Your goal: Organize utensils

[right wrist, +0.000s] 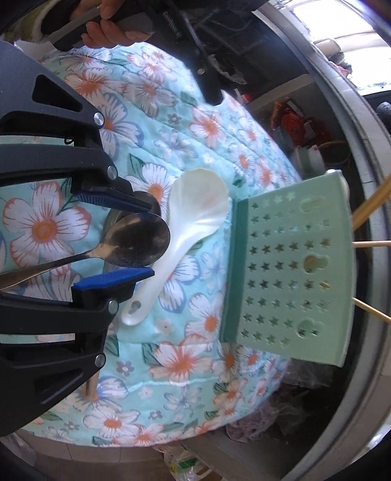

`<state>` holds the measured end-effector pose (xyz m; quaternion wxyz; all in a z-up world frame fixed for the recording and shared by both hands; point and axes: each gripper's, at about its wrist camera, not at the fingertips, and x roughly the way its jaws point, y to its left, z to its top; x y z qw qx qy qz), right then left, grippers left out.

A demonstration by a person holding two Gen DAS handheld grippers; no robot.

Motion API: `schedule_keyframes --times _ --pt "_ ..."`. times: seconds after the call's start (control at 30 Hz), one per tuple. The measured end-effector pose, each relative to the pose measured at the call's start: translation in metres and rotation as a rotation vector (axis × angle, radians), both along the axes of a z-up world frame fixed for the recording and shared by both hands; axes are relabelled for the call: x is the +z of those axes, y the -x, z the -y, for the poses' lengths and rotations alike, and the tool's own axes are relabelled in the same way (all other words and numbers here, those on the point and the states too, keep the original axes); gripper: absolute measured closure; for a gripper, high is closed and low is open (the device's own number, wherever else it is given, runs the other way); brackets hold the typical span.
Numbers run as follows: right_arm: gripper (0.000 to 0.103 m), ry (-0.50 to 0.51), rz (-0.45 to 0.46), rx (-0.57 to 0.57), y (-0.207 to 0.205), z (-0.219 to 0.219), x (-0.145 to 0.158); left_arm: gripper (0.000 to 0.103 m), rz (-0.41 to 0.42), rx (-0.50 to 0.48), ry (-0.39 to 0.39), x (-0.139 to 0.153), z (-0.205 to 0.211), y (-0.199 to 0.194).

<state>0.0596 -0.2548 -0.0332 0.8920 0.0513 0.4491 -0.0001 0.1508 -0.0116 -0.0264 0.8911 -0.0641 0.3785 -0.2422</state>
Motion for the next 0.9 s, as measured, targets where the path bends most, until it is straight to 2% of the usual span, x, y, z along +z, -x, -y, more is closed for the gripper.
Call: schedule_keyframes --times 0.3,0.47,0.67,0.9 --pt "0.067 -0.107 0.256 -0.12 0.036 0.045 0.075 0.038 0.01 -0.002 0.0 0.005 0.0 0.003" --pt "0.068 -0.125 0.373 -0.178 0.044 0.071 0.111 0.038 0.001 -0.014 -0.011 0.002 0.005 0.006" --pt "0.068 -0.133 0.471 -0.206 0.036 0.092 0.138 0.038 0.001 -0.013 -0.018 0.002 0.006 0.006" --pt "0.069 -0.112 0.522 -0.189 0.016 0.105 0.169 0.038 0.001 -0.009 -0.023 0.003 0.007 0.001"
